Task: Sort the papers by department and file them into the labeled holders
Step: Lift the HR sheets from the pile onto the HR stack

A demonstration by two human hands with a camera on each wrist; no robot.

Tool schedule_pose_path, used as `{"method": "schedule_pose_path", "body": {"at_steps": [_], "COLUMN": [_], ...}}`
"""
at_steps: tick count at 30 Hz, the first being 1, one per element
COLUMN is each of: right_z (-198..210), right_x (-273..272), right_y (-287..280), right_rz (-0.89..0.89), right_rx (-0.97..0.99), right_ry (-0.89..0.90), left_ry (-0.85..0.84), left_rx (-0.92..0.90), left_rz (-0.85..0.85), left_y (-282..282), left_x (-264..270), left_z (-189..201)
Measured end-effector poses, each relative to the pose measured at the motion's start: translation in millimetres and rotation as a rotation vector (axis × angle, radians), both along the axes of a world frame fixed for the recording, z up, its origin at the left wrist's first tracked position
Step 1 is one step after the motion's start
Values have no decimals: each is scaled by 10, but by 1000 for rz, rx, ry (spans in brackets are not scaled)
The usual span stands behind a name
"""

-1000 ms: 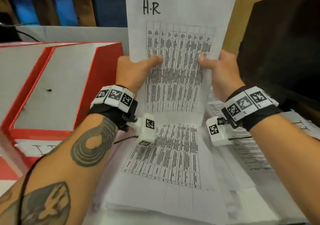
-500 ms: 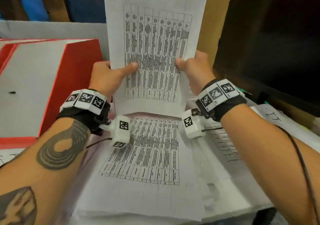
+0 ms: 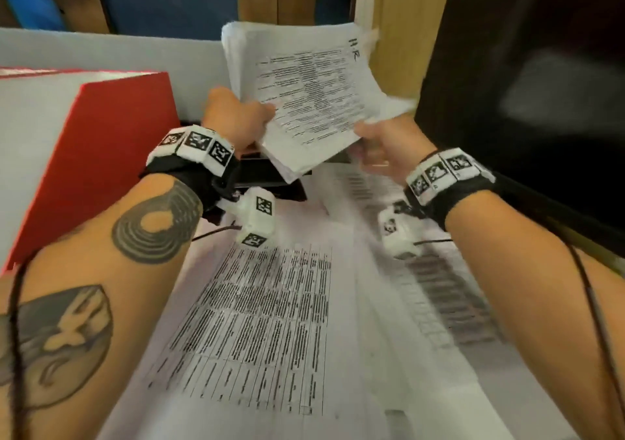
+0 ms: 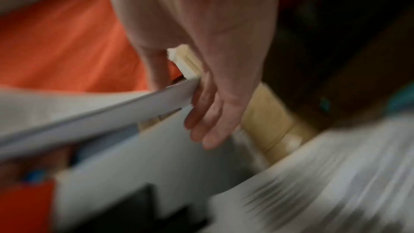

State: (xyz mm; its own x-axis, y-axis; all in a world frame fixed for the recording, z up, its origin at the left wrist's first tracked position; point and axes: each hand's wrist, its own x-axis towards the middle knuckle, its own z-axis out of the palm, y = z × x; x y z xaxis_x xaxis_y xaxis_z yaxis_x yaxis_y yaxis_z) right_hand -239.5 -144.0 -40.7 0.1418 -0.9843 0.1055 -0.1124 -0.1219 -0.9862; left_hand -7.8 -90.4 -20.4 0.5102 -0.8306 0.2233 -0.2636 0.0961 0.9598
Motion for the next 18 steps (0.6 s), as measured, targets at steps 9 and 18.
{"method": "schedule_pose_path", "body": {"at_steps": [9, 18], "right_z": [-514, -531], "right_x": [-522, -385], "right_y": [-742, -1001], "right_rz": [255, 322], "right_rx": [82, 104], "right_ry": [1392, 1523], "left_ry": [-337, -390], "left_rx": [138, 158], "left_rz": [-14, -92], "left_y": [-936, -1377], "left_x": [151, -14], "left_z": [-318, -479]}}
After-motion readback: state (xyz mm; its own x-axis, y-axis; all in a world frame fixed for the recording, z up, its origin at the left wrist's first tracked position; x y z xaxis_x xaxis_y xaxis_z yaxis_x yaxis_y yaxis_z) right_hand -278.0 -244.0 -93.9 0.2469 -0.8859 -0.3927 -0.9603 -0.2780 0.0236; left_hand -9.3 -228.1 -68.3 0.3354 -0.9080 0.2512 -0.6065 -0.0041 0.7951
